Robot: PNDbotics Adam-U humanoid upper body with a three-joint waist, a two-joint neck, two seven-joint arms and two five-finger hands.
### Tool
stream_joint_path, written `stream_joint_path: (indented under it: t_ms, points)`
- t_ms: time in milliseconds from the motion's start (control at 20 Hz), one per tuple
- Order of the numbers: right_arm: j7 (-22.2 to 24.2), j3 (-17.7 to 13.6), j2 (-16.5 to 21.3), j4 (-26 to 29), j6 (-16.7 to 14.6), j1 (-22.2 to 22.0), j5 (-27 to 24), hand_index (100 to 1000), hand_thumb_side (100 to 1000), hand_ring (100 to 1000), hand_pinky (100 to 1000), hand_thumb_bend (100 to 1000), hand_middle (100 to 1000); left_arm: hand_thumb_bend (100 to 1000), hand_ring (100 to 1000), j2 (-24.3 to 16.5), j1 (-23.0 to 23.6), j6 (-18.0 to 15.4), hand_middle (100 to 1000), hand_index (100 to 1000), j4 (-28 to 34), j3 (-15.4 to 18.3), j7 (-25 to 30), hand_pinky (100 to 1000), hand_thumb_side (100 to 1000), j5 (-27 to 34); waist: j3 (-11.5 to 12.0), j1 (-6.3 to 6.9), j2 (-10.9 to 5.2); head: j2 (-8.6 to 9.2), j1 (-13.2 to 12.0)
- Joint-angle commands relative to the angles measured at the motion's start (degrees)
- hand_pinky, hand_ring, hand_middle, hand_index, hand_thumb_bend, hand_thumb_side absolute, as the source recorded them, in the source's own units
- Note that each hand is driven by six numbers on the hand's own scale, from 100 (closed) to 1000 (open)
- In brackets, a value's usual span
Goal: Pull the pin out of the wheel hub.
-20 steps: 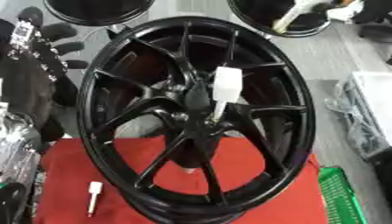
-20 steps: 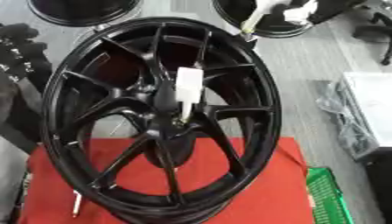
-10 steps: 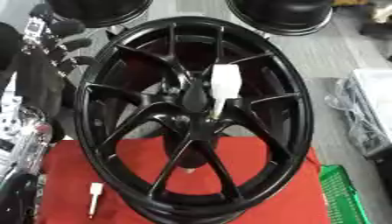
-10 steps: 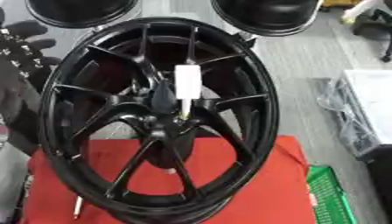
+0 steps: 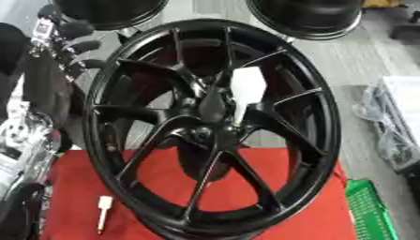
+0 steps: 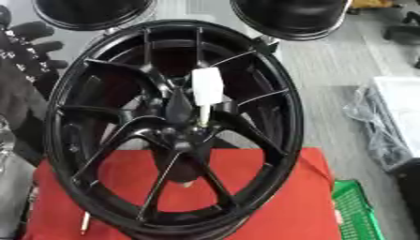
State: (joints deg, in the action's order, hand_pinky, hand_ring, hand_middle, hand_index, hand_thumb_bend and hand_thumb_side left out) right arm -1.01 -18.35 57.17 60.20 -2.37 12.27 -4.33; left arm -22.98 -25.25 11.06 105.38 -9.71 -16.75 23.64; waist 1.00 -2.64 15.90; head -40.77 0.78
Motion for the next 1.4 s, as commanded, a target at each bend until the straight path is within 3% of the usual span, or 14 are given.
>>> stream_joint_path:
  t_ms: [50, 200, 350, 450, 550, 700, 750, 800, 900, 1050, 1400]
  points:
    - [-3.19, -5.54, 1.41, 0.07, 1.86, -3.01, 3.14, 911, 313, 824, 881, 435, 782, 234, 755, -1.24, -0.94, 0.22, 733, 738, 1.16, -0.06, 0.17, 640, 832, -0.27, 0.26, -0.23, -0.82, 0.8, 0.81]
    - [-6.23, -8.06, 0.13, 2.54, 3.26, -7.96, 6.19, 926, 115, 831, 885, 401, 790, 234, 756, -0.88, -1.26, 0.41, 733, 738, 1.17, -0.48, 0.41, 639, 830, -0.31, 1.17, -0.23, -0.95, 0.72, 1.94]
    - [-9.26, -9.4, -1.57, 5.81, 5.13, -12.08, 9.22, 934, 100, 830, 883, 357, 791, 235, 756, -0.48, -1.53, 0.58, 733, 738, 1.17, -0.85, 0.71, 639, 831, -0.21, 2.06, -0.26, -1.12, 0.7, 2.86]
    - [-11.2, -9.55, -2.52, 8.17, 6.5, -12.33, 11.16, 933, 100, 821, 878, 346, 783, 236, 756, -0.38, -1.58, 0.66, 733, 738, 1.13, -1.01, 0.87, 639, 832, -0.17, 2.26, -0.3, -1.2, 0.64, 3.05]
    - [-13.17, -9.66, -3.57, 11.0, 7.07, -11.19, 13.13, 918, 100, 789, 858, 100, 751, 236, 756, -0.33, -1.58, 0.7, 733, 738, 1.11, -1.1, 0.98, 639, 831, -0.15, 2.34, -0.3, -1.29, 0.59, 3.13]
    - [-16.1, -8.99, -5.06, 15.65, 6.3, -8.39, 14.32, 894, 100, 762, 836, 100, 720, 235, 756, -0.18, -1.64, 0.74, 733, 737, 1.14, -1.23, 1.11, 638, 831, -0.1, 2.56, -0.22, -1.41, 0.64, 3.35]
    - [-17.09, -8.2, -5.47, 17.31, 5.6, -7.07, 13.67, 871, 229, 753, 835, 100, 701, 235, 756, -0.09, -1.68, 0.78, 733, 737, 1.15, -1.33, 1.19, 638, 831, -0.07, 2.73, -0.19, -1.46, 0.63, 3.57]
    - [-17.71, -7.3, -5.92, 18.85, 4.87, -5.84, 12.89, 871, 229, 753, 835, 100, 701, 235, 756, -0.01, -1.72, 0.81, 733, 737, 1.16, -1.41, 1.26, 638, 831, -0.06, 2.83, -0.17, -1.48, 0.62, 3.71]
    - [-17.85, -5.34, -6.84, 21.91, 3.47, -3.47, 11.13, 847, 433, 743, 836, 100, 688, 235, 757, 0.19, -1.83, 0.87, 733, 737, 1.18, -1.57, 1.4, 638, 829, -0.03, 3.18, -0.15, -1.57, 0.58, 4.0]
    - [-15.9, -2.19, -9.04, 26.39, 3.19, 0.78, 8.39, 849, 496, 747, 836, 100, 696, 235, 757, 0.55, -2.04, 0.95, 733, 737, 1.22, -1.79, 1.6, 638, 828, 0.02, 3.72, -0.07, -1.7, 0.54, 4.12]
    - [-9.73, 1.75, -14.93, 30.22, 7.31, 11.01, 1.64, 827, 585, 725, 818, 100, 673, 237, 757, 1.33, -2.35, 0.96, 733, 737, 1.32, -2.09, 1.84, 637, 825, 0.23, 4.6, 0.26, -1.83, 0.45, 4.37]
